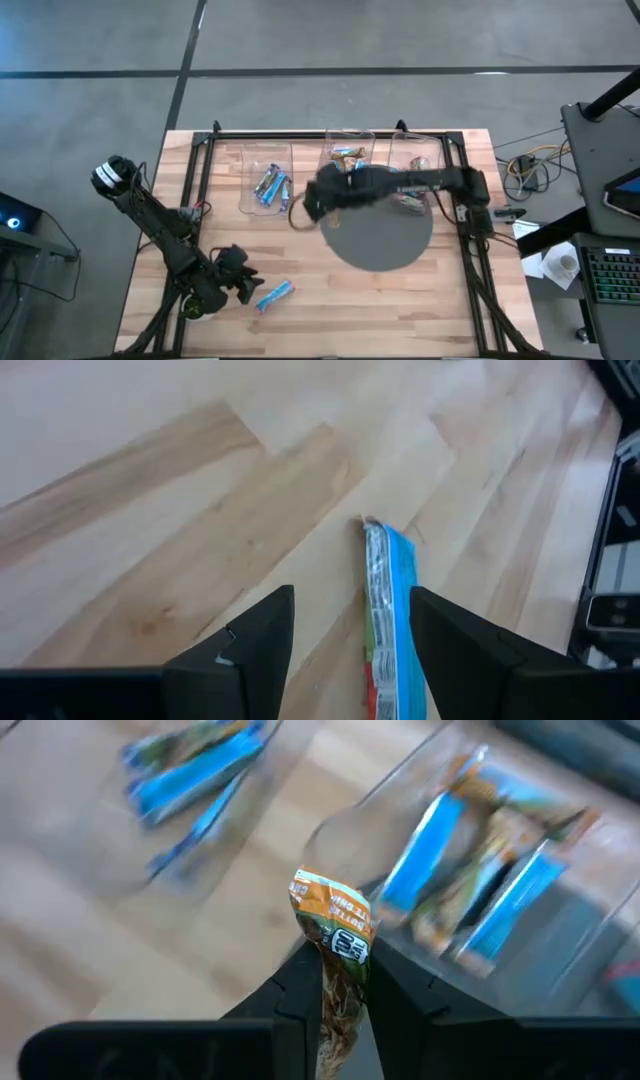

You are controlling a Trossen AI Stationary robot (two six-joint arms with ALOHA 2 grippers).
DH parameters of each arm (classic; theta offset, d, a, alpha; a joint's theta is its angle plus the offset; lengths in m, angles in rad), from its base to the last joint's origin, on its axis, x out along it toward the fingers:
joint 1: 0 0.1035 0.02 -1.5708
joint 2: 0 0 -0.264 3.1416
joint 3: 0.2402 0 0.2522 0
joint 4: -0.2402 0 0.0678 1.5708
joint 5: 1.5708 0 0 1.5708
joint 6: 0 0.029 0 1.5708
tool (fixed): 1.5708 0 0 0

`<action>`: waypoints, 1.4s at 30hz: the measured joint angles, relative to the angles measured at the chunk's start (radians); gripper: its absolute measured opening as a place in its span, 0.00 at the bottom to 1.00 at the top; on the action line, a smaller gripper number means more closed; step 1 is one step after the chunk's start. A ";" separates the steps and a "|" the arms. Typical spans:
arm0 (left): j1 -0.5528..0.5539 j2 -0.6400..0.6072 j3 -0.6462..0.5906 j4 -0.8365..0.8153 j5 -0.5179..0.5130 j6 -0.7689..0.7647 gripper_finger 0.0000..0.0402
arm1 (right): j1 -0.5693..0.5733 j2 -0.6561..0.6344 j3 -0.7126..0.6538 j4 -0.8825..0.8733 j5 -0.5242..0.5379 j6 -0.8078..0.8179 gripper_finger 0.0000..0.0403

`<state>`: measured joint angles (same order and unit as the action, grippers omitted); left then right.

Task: Pick and place Granola Bars by type
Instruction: Put the yellow granola bar into the middle transparent bin, then put the red granola bar into the right transparent bin

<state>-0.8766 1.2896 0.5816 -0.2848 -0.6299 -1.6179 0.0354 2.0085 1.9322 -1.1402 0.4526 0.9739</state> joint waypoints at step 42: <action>0.031 0.001 0.015 0.031 0.134 -0.110 0.45 | -0.174 -0.222 -0.320 0.343 0.060 -0.530 0.71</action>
<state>-0.8456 1.2903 0.5968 -0.2543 -0.4960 -1.7283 -0.1391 1.7868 1.6123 -0.7972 0.5128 0.4437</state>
